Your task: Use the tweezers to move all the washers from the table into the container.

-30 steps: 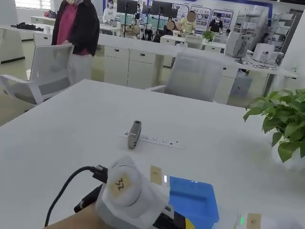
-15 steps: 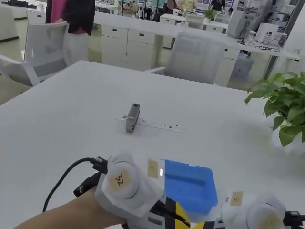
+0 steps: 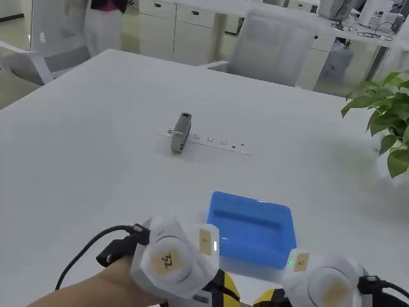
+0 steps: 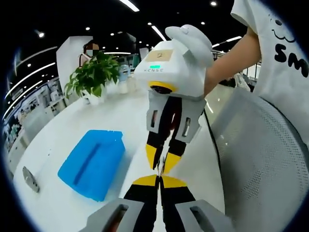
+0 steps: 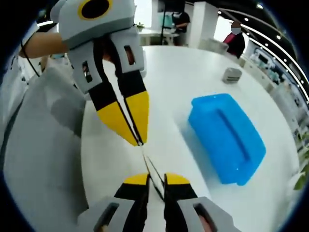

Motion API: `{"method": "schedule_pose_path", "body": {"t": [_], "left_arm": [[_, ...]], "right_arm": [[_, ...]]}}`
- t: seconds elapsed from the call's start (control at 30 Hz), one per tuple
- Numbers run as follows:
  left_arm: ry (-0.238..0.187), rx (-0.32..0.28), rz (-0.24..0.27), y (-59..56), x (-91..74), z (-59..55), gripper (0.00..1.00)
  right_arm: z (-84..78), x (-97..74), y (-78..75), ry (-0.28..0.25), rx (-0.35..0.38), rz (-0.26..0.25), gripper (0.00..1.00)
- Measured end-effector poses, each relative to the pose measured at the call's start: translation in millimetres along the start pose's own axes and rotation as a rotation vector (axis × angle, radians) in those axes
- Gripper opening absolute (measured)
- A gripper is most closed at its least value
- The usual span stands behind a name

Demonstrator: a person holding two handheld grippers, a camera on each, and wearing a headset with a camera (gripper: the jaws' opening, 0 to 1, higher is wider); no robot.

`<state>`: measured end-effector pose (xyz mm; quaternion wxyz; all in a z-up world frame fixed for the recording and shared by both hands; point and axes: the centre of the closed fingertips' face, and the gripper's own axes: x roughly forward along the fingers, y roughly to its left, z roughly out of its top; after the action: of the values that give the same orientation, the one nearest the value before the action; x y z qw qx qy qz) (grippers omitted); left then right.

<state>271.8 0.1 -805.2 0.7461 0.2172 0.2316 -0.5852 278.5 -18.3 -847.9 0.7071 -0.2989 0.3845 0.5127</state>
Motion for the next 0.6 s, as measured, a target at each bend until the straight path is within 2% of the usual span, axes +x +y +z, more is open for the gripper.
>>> {"method": "schedule_pose_path", "body": {"t": [0.03,0.07,0.17,0.2,0.27,0.33,0.43,0.5,0.6], "left_arm": [[0.006,0.008,0.010,1.5,1.9,-2.8,0.00],[0.042,0.032,0.025,5.6,2.7,-11.2,0.00],[0.044,0.019,0.006,7.3,4.7,-18.9,0.00],[0.051,0.012,-0.006,6.7,5.5,-22.3,0.00],[0.069,0.027,-0.008,7.4,7.0,-27.0,0.00],[0.088,0.032,-0.018,9.1,9.7,-33.1,0.00],[0.126,0.050,-0.027,11.3,13.1,-41.7,0.00],[0.150,0.059,-0.036,11.5,15.0,-45.8,0.00],[0.168,0.037,-0.031,13.0,16.4,-50.0,0.00]], "right_arm": [[-0.2,2.7,-2.6,-0.004,0.007,-0.017,0.08],[0.2,3.7,-3.4,-0.012,0.004,-0.023,0.08],[-3.4,7.2,-6.4,-0.024,0.062,-0.053,0.10],[-3.8,7.4,-5.6,-0.033,0.078,-0.048,0.11],[-5.8,3.5,-6.3,-0.043,0.126,-0.073,0.16],[-6.8,-2.1,-1.6,-0.066,0.173,-0.066,0.21],[-11.0,-16.0,3.2,-0.098,0.253,-0.097,0.27],[-14.0,-28.2,6.5,-0.142,0.338,-0.129,0.30],[-15.4,-49.4,9.8,-0.216,0.464,-0.175,0.41]]}}
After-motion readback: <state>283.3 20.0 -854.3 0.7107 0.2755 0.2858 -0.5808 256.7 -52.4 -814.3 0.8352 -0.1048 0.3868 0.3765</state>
